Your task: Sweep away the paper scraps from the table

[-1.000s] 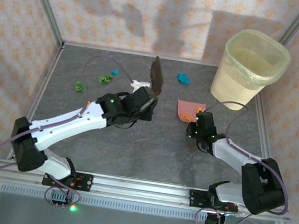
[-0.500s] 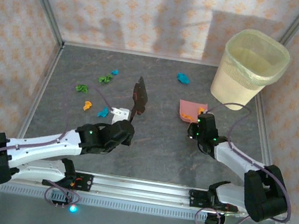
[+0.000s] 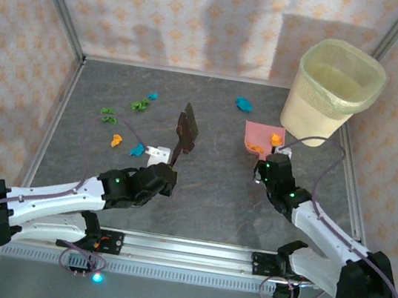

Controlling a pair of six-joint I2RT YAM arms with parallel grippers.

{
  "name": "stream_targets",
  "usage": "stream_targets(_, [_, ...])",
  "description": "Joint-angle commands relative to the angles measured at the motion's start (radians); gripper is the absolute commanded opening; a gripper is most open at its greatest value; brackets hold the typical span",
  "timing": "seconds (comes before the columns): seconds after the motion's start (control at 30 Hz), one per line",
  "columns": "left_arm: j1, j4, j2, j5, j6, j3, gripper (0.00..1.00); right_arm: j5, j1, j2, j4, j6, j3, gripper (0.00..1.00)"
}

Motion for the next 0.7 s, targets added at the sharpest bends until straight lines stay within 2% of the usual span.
stream_targets(0.0, [0.0, -0.009, 0.002, -0.005, 0.037, 0.06, 0.0, 0.1, 0.031, -0.053, -0.166, 0.026, 0.093, 0.0])
stream_targets(0.07, [0.0, 0.024, 0.007, -0.028, 0.035, 0.029, 0.0, 0.099, 0.042, -0.06, -0.242, 0.045, 0.15, 0.0])
stream_targets(0.27, [0.0, 0.038, 0.001, 0.014, 0.006, 0.001, 0.0, 0.122, 0.057, 0.006, -0.498, 0.086, 0.415, 0.0])
stream_targets(0.4, [0.0, 0.033, -0.03, -0.007, -0.003, -0.014, 0.0, 0.091, 0.058, 0.046, -0.548, 0.088, 0.569, 0.0])
stream_targets(0.67, [0.0, 0.027, -0.048, -0.015, -0.012, -0.019, 0.0, 0.155, 0.057, 0.22, -0.631, 0.102, 0.936, 0.0])
